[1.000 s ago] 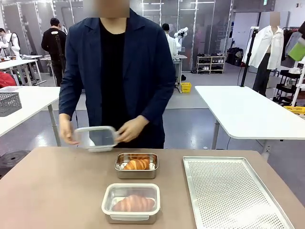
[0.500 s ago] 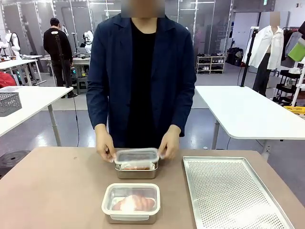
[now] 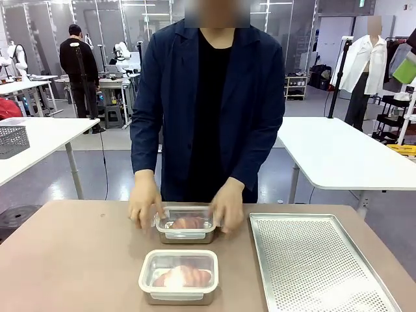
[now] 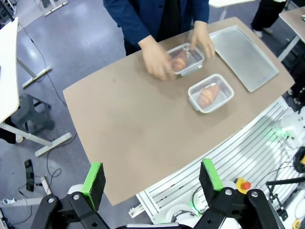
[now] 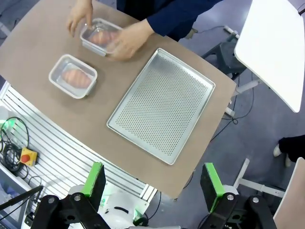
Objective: Place the bread into the airtight container.
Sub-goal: Pick up a Butter Roll and place it into an empty Airtight Container.
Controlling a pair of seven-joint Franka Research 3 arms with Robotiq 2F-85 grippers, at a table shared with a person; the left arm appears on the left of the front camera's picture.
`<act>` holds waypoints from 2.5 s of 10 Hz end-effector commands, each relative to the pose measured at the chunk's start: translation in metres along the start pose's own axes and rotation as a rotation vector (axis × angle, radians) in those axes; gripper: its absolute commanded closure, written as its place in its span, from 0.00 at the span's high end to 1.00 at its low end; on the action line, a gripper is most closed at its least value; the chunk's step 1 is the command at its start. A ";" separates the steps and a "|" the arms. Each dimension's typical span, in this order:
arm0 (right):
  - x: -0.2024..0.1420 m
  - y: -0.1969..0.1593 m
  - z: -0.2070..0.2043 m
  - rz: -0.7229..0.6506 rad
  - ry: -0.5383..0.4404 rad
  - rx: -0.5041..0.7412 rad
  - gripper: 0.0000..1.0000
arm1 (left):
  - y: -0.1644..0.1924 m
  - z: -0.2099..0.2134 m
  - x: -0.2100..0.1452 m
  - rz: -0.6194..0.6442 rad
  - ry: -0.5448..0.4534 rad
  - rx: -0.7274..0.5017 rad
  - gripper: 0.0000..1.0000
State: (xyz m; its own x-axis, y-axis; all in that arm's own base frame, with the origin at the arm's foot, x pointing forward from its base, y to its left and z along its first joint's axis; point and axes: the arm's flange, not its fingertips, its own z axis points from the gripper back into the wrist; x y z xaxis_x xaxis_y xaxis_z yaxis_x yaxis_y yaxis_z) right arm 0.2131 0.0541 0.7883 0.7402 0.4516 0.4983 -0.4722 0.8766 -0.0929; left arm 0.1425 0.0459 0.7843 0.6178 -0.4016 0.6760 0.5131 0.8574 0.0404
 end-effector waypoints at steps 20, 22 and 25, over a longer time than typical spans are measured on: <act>0.001 -0.002 0.000 0.011 -0.008 -0.009 1.00 | -0.002 0.004 0.000 -0.019 0.004 -0.008 1.00; 0.001 -0.002 0.000 0.011 -0.008 -0.009 1.00 | -0.002 0.004 0.000 -0.019 0.004 -0.008 1.00; 0.001 -0.002 0.000 0.011 -0.008 -0.009 1.00 | -0.002 0.004 0.000 -0.019 0.004 -0.008 1.00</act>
State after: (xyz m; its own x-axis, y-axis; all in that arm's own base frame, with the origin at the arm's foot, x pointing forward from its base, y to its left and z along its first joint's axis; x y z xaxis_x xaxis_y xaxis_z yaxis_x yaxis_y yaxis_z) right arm 0.2131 0.0541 0.7883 0.7401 0.4518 0.4982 -0.4723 0.8765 -0.0933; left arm 0.1425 0.0459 0.7843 0.6178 -0.4016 0.6760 0.5131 0.8574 0.0404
